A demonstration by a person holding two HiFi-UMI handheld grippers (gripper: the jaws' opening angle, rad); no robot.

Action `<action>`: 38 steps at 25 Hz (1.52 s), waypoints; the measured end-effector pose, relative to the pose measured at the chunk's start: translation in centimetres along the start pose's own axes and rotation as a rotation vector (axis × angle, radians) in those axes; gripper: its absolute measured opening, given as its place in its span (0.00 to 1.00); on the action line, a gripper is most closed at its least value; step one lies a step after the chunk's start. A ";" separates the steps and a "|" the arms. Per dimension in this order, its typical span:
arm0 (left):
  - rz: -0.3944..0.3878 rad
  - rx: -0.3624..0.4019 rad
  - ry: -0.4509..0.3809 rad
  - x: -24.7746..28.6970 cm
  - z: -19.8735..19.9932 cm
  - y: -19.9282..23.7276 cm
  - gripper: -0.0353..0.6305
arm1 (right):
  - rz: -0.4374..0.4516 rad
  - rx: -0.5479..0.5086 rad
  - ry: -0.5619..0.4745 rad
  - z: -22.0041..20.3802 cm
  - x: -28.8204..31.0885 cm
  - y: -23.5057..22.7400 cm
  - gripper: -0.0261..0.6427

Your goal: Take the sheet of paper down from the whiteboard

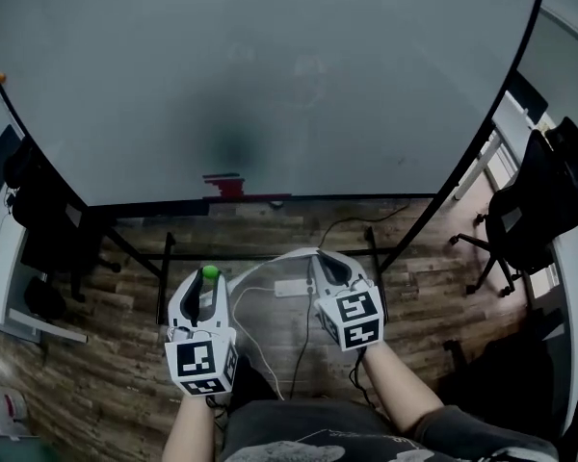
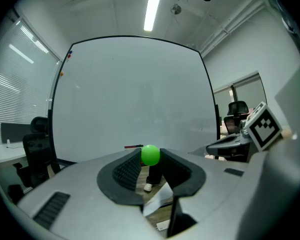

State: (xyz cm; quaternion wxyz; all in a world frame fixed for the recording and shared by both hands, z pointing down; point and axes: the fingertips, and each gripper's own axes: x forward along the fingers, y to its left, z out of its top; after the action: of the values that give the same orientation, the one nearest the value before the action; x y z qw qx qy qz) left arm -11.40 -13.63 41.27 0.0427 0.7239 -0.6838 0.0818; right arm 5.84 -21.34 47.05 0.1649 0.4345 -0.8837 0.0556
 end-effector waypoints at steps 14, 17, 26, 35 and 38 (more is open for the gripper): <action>0.114 -0.007 0.066 -9.1 -2.8 -12.5 0.24 | 0.160 -0.011 0.047 -7.0 -11.2 -2.7 0.07; 0.105 0.017 0.083 -9.8 -2.7 -14.8 0.24 | 0.156 -0.003 0.057 -7.7 -13.0 -3.9 0.07; 0.079 0.026 0.108 -9.5 -3.3 -18.4 0.24 | 0.139 0.020 0.076 -9.6 -14.9 -6.5 0.07; 0.068 -0.005 0.143 -10.7 -5.7 -18.8 0.24 | 0.152 -0.013 0.081 -9.4 -14.6 -5.0 0.07; 0.071 -0.017 0.146 -11.2 -6.2 -18.4 0.24 | 0.164 -0.022 0.096 -9.8 -14.5 -4.2 0.07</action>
State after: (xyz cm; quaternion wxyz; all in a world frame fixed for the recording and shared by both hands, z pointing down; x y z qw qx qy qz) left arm 6.03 -0.44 46.31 0.0955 0.6909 -0.7047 0.1301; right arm 19.75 -10.68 51.16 0.2067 0.3557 -0.9080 0.0797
